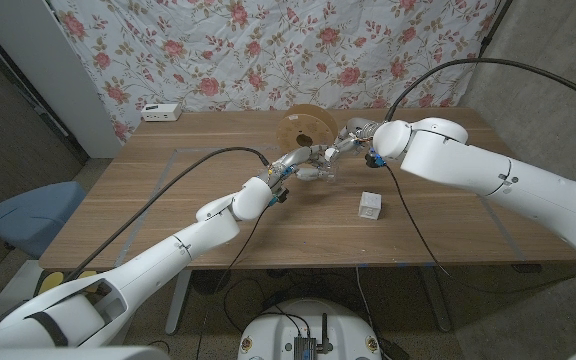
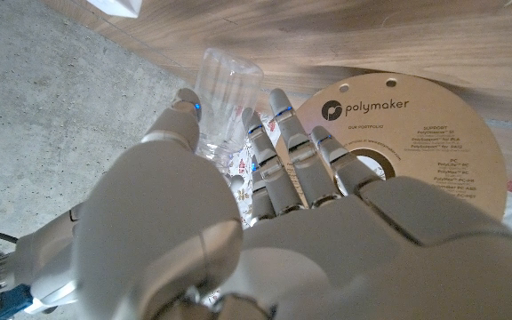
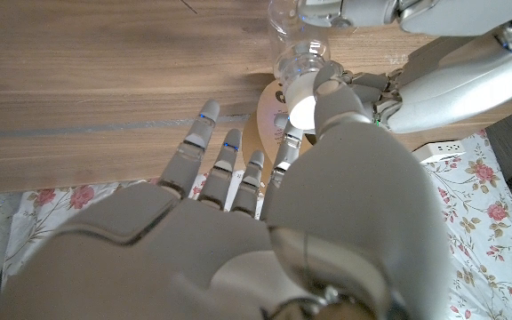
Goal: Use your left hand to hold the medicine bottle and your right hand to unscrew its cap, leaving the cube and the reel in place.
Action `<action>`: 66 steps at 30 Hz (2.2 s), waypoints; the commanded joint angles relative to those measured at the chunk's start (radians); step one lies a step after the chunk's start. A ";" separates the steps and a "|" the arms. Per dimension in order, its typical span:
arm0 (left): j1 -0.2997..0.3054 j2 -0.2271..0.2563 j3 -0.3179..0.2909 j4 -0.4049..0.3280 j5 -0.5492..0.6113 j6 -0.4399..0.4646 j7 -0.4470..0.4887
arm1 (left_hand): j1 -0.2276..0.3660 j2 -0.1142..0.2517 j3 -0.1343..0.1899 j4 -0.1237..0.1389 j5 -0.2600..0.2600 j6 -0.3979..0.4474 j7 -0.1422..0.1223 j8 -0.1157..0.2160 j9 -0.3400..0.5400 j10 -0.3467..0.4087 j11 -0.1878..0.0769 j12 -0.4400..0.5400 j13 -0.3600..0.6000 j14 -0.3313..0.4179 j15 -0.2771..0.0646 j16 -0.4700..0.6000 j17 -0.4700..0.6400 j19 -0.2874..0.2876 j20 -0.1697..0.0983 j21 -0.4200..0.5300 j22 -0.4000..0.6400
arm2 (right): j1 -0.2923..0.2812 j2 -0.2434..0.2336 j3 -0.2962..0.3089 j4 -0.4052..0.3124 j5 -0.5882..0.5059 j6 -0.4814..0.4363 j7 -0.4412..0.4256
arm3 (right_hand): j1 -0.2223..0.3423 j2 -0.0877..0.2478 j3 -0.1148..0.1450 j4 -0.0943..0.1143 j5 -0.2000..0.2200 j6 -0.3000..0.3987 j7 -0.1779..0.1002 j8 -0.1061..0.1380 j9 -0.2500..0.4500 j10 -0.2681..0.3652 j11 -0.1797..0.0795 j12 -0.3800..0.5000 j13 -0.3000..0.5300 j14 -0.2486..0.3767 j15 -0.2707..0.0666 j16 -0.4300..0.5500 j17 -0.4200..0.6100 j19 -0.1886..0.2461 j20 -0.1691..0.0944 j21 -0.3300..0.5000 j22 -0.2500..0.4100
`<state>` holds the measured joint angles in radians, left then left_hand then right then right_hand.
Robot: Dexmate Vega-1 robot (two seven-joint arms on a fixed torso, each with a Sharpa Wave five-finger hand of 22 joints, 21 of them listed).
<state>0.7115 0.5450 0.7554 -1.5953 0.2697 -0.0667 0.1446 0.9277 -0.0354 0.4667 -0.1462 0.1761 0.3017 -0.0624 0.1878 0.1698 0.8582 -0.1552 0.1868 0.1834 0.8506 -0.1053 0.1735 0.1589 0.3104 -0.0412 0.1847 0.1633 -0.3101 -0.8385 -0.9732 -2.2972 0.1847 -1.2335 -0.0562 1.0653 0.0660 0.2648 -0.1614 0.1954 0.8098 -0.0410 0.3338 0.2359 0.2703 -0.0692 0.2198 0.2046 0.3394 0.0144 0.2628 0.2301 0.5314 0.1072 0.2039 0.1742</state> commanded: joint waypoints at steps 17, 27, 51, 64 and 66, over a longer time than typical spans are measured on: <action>-0.005 0.002 -0.002 0.011 -0.003 -0.007 0.002 | 0.006 0.008 0.007 -0.001 0.003 0.004 -0.005 -0.002 0.006 0.005 0.000 0.007 0.005 0.005 -0.097 0.000 0.001 0.001 -0.091 0.001 0.003 | 0.033 -0.009 0.003 -0.030 0.017 -0.028 0.012 | -0.014 -0.003 -0.007 0.008 -0.006 0.040 0.001 -0.005 -0.003 0.022 0.016 -0.001 0.000 0.006 0.023 0.005 0.004 0.009 0.002 0.005 0.004; -0.002 0.011 -0.008 0.010 0.002 -0.022 0.013 | 0.008 0.009 0.007 -0.002 0.003 0.006 -0.005 -0.002 0.006 0.005 -0.001 0.007 0.005 0.005 -0.098 0.000 0.001 0.001 -0.092 0.001 0.003 | 0.036 -0.011 0.011 -0.045 0.027 -0.042 0.004 | -0.023 -0.010 -0.014 0.011 -0.009 0.044 0.006 -0.008 -0.006 0.027 0.025 -0.001 0.000 0.008 0.028 0.005 0.003 0.011 0.004 0.005 0.004; 0.084 0.065 -0.048 -0.106 0.023 0.034 0.052 | 0.007 0.008 0.006 -0.002 0.003 0.009 -0.007 -0.001 0.006 0.009 -0.002 0.008 0.005 -0.001 -0.103 -0.003 0.001 0.008 -0.088 0.003 0.003 | 0.022 -0.039 0.033 -0.118 0.061 -0.122 -0.059 | -0.038 -0.011 -0.022 0.017 -0.010 0.045 0.008 -0.015 -0.009 0.034 0.027 -0.002 0.000 0.012 0.032 0.006 0.004 0.017 0.005 0.006 0.004; 0.130 0.092 -0.084 -0.122 0.021 0.004 0.098 | 0.011 0.005 0.003 -0.004 0.003 0.007 -0.005 -0.002 0.006 0.005 -0.002 0.006 0.005 -0.006 -0.105 -0.002 0.002 0.022 -0.056 0.007 0.004 | 0.010 -0.039 0.047 -0.133 0.092 -0.163 -0.114 | -0.044 -0.011 -0.025 0.019 -0.011 0.049 0.006 -0.017 -0.011 0.037 0.029 -0.004 0.000 0.012 0.031 0.006 0.004 0.019 0.002 0.006 0.004; 0.136 0.093 -0.090 -0.123 0.021 0.005 0.106 | 0.012 0.004 0.001 -0.005 0.002 0.007 -0.005 -0.002 0.006 0.005 -0.001 0.006 0.005 -0.007 -0.105 -0.001 0.002 0.026 -0.051 0.008 0.004 | 0.011 -0.041 0.047 -0.134 0.104 -0.163 -0.130 | -0.045 -0.011 -0.026 0.019 -0.011 0.050 0.005 -0.018 -0.011 0.037 0.026 -0.004 0.000 0.012 0.030 0.006 0.004 0.019 0.001 0.005 0.004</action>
<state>0.8138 0.6203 0.6926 -1.7043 0.2922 -0.0435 0.2147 0.9320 -0.0313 0.4667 -0.1462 0.1761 0.3071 -0.0677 0.1878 0.1698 0.8582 -0.1553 0.1888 0.1842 0.8505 -0.1053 0.1735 0.1589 0.3263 -0.0406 0.1847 0.1655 -0.2926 -0.8751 -0.9343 -2.4193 0.2572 -1.3726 -0.1360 1.0245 0.0515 0.2426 -0.1448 0.1837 0.8453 -0.0308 0.3172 0.2203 0.2984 -0.0410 0.2198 0.2048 0.3463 0.0394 0.2627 0.2299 0.5439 0.1126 0.2039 0.1742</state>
